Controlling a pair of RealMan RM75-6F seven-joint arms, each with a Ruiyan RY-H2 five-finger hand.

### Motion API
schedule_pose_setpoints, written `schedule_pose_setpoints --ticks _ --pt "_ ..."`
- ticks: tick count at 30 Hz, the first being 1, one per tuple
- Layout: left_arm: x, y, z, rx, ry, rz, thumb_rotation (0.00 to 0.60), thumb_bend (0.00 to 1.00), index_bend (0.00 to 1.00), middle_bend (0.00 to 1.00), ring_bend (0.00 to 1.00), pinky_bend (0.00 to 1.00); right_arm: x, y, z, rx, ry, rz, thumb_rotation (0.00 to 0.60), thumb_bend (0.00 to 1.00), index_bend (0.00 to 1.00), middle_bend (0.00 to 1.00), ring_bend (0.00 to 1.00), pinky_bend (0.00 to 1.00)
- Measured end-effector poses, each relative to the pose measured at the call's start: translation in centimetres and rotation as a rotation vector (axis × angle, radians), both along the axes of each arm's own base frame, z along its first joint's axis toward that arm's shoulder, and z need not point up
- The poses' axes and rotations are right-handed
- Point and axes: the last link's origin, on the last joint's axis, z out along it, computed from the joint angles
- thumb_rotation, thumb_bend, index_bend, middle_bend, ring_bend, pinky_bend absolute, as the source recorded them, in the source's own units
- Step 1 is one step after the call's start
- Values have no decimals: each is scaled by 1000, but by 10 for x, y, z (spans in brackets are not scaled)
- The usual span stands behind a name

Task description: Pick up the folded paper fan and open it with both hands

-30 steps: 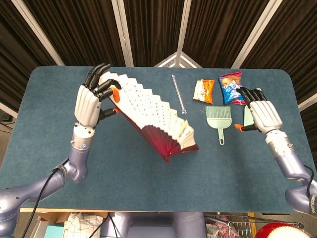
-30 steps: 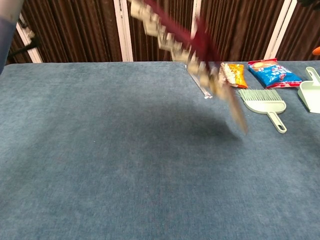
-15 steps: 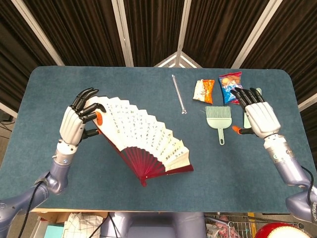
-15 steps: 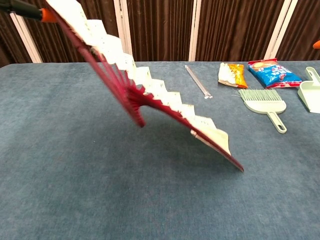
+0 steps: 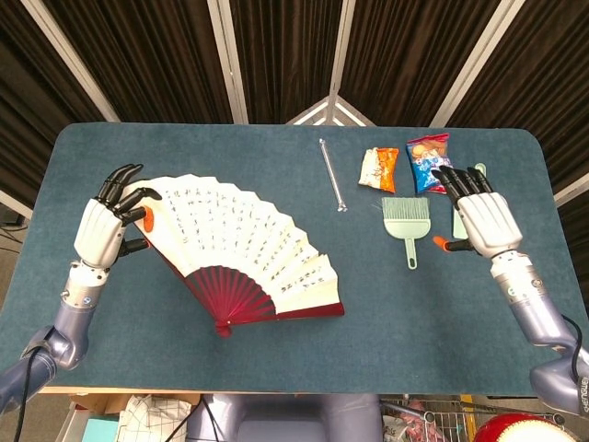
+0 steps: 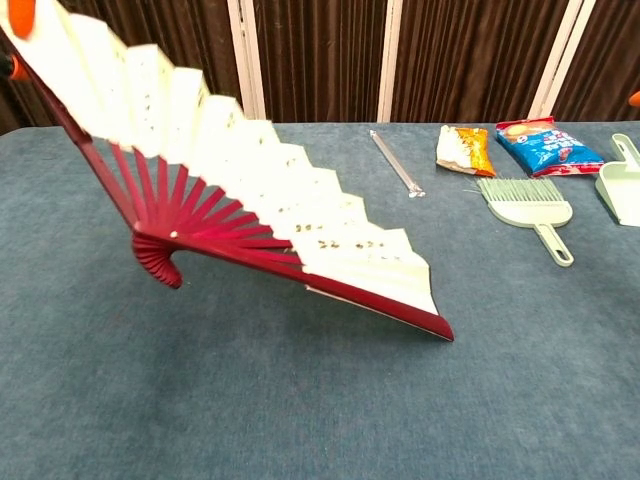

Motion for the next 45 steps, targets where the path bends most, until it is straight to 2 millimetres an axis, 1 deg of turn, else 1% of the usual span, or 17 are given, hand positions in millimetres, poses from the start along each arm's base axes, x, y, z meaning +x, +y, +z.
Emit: schedule_pose_setpoints --ticks 1,2,4,7,9,11,16,21,26,29,32,33,37,40,43,45 --pt "-2 1 -1 -10 5 11 600 157 444 225 16 40 -1 0 0 1 0 -5 600 183 8 76 95 24" --pt "-5 2 -3 -24 14 27 600 142 379 183 6 24 -1 0 0 2 1 -9 600 184 8 76 95 24" --pt "-10 3 -5 -43 31 54 600 111 213 77 0 0 -3 -1 -1 5 5 -19 600 184 8 76 95 24" --pt "-16 5 -5 -73 53 98 600 91 91 12 0 0 -6 -1 -3 13 10 -29 600 184 8 76 95 24" --pt "-18 5 -2 -86 57 121 600 90 39 0 0 0 -7 -1 -5 19 11 -33 600 183 8 76 95 24" --pt "-20 4 1 -107 62 149 600 90 11 0 0 0 -7 -1 -6 20 11 -32 600 184 8 76 95 24" --pt "-27 -3 11 -161 76 227 600 90 0 0 0 0 -5 -1 -6 15 1 -27 600 184 8 76 95 24" --pt "-39 -16 31 -215 113 359 600 90 11 0 0 0 -3 0 -6 13 -9 -26 600 183 8 76 95 24" --pt "-64 -29 59 -184 183 541 600 90 11 0 0 0 -2 2 -8 20 -18 -25 600 183 8 76 95 24" --pt "-77 -32 66 -162 180 611 600 90 8 0 0 0 -1 2 -9 23 -15 -22 600 184 8 76 95 24" --pt "-80 -29 68 -147 173 627 600 90 9 0 0 0 1 2 -10 26 -18 -20 600 184 8 76 95 24" --pt "-81 -28 68 -144 167 634 600 91 16 0 0 0 2 2 -9 24 -18 -20 600 184 8 76 95 24" --pt "-82 -32 71 -118 152 640 600 119 121 2 0 0 4 3 -6 13 -20 -7 600 183 16 76 95 24" --pt "-80 -45 74 -82 147 643 600 122 137 20 0 0 8 10 -5 6 -24 17 600 184 29 76 97 24" --pt "-78 -66 77 -51 164 666 600 124 140 19 0 0 14 22 -5 5 -23 55 600 184 29 76 103 24" --pt "-74 -86 80 -20 174 692 600 124 141 12 0 0 15 32 -7 11 -10 72 600 184 29 76 107 25"
